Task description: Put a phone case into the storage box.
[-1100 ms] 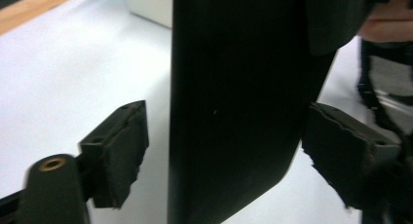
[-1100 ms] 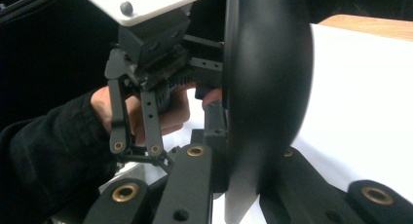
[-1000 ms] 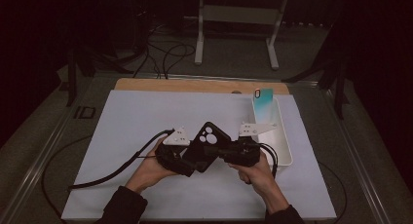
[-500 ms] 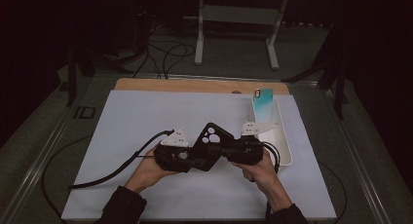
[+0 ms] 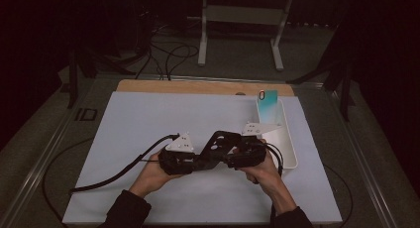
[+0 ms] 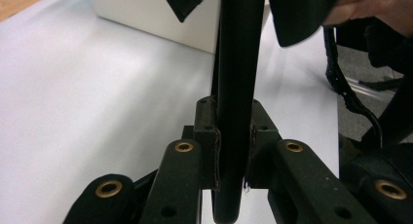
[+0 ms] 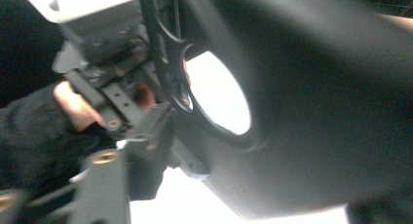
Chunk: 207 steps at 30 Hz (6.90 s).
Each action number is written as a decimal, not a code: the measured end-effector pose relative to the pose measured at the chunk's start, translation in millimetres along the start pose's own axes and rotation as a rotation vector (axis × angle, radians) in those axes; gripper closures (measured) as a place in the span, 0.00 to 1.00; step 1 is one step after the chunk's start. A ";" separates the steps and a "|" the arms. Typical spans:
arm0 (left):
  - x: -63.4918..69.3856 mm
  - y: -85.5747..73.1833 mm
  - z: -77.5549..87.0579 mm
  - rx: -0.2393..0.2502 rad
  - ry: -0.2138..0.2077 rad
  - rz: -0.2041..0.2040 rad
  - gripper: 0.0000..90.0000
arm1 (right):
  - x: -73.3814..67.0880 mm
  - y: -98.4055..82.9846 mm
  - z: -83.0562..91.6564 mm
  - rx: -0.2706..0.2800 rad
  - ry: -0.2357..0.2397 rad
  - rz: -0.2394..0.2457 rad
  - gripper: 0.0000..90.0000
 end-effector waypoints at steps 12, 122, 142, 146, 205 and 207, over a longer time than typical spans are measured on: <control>-7.1 2.0 4.0 0.011 0.082 0.013 0.89 | 8.0 3.2 8.3 0.059 -0.072 -0.073 0.15; -56.8 -82.7 65.4 0.136 0.515 0.281 0.00 | 31.0 48.5 16.4 0.283 -0.344 -0.167 0.16; -53.1 -127.9 88.3 0.168 0.601 0.303 0.00 | 50.8 56.6 32.0 0.274 -0.422 -0.152 0.17; -54.3 -131.6 89.0 0.171 0.605 0.322 0.00 | 57.2 58.7 36.8 0.281 -0.437 -0.160 0.17; -55.0 -133.4 89.1 0.172 0.644 0.321 0.00 | 97.4 78.0 73.6 0.287 -0.599 -0.152 0.17; -55.0 -133.5 88.8 0.171 0.644 0.321 0.00 | 98.9 78.2 74.5 0.286 -0.605 -0.154 0.17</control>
Point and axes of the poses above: each handheld gripper's, and its own axes: z roughly backward along the jaws, y roughly out of its top, x roughly to its right, the point moved 7 cm from there along -z, roughly forward along the jaws, and after that the axes turned 2 degrees about -x, right-handed, at the moved point
